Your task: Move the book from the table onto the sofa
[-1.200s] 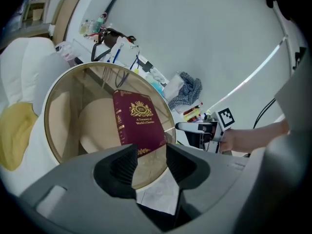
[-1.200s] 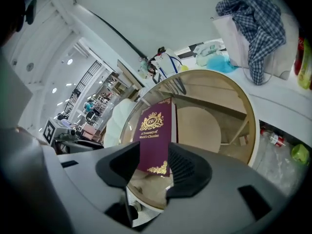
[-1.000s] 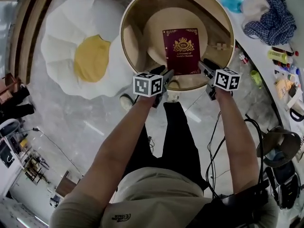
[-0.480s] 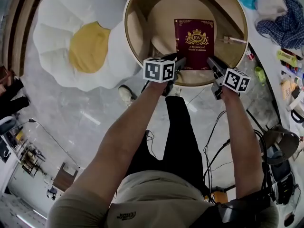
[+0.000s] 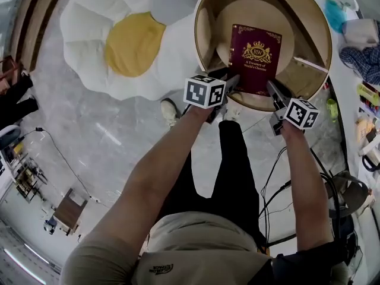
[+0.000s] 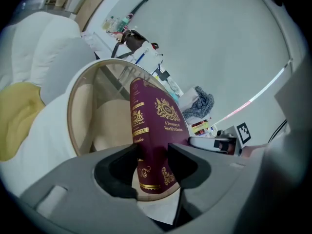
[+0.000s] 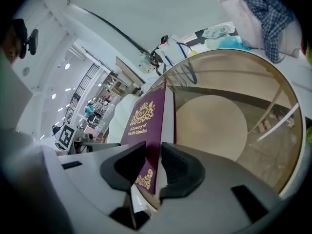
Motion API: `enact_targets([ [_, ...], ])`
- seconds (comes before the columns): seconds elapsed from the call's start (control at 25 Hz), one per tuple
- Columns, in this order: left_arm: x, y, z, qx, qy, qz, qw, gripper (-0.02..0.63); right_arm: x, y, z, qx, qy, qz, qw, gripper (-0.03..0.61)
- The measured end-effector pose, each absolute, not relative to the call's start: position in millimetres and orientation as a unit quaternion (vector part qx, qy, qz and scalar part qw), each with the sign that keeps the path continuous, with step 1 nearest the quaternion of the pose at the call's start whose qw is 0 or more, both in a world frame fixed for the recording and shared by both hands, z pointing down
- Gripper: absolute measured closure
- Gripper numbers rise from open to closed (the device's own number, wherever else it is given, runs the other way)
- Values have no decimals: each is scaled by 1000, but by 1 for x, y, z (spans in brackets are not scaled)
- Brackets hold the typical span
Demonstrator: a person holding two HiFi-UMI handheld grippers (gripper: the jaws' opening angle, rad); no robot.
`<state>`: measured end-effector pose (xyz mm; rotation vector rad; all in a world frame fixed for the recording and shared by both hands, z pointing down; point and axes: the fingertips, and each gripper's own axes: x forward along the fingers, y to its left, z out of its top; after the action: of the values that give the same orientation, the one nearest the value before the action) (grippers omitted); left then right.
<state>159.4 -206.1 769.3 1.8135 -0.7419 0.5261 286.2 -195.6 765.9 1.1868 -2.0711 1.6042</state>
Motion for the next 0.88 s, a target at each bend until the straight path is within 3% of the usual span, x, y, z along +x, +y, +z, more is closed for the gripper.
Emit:
enact_targets([
  [0.32, -2, -197, 735, 744, -375, 179, 524, 425, 126, -207, 732, 356, -759, 521, 159, 471],
  [0.88, -207, -160, 741, 703, -450, 145, 531, 425, -83, -186, 742, 278, -782, 520, 203, 471],
])
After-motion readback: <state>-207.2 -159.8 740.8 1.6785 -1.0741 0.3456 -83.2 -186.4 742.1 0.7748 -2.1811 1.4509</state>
